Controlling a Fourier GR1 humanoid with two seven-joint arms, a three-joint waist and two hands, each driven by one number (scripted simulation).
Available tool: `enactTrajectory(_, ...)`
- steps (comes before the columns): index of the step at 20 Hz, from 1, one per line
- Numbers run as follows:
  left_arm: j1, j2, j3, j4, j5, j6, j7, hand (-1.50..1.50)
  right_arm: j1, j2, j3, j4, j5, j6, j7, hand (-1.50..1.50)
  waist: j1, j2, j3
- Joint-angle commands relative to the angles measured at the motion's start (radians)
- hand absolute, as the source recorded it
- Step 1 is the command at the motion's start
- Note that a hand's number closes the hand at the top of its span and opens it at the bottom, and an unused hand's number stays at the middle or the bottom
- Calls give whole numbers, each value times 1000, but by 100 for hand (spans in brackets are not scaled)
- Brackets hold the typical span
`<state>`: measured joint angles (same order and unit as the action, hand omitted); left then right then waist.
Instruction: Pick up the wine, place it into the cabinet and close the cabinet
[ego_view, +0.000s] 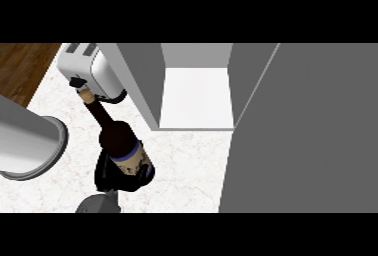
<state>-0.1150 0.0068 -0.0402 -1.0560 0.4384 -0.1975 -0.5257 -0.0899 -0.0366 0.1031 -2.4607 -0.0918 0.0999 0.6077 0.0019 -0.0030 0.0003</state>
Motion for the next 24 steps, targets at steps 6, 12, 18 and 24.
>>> enactTrajectory(6, 50, -7, -253, -187, 122, 267, 61, 150, 23, 8, -20, -49, -46, -2, 8, -150, -4, 2, 0)
enactTrajectory(12, 5, -7, -423, -122, 235, 432, -27, 150, -15, -26, -75, -34, -116, 27, 30, -150, -9, 3, -1)
enactTrajectory(18, -104, -7, -435, -23, 334, 482, -61, 150, -8, 19, 11, 8, -24, 3, -5, -150, -8, 3, -1)
enactTrajectory(24, -211, -7, -468, 143, 426, 468, -143, 150, -19, -48, -98, -36, -139, 39, 47, -150, -14, 4, -1)
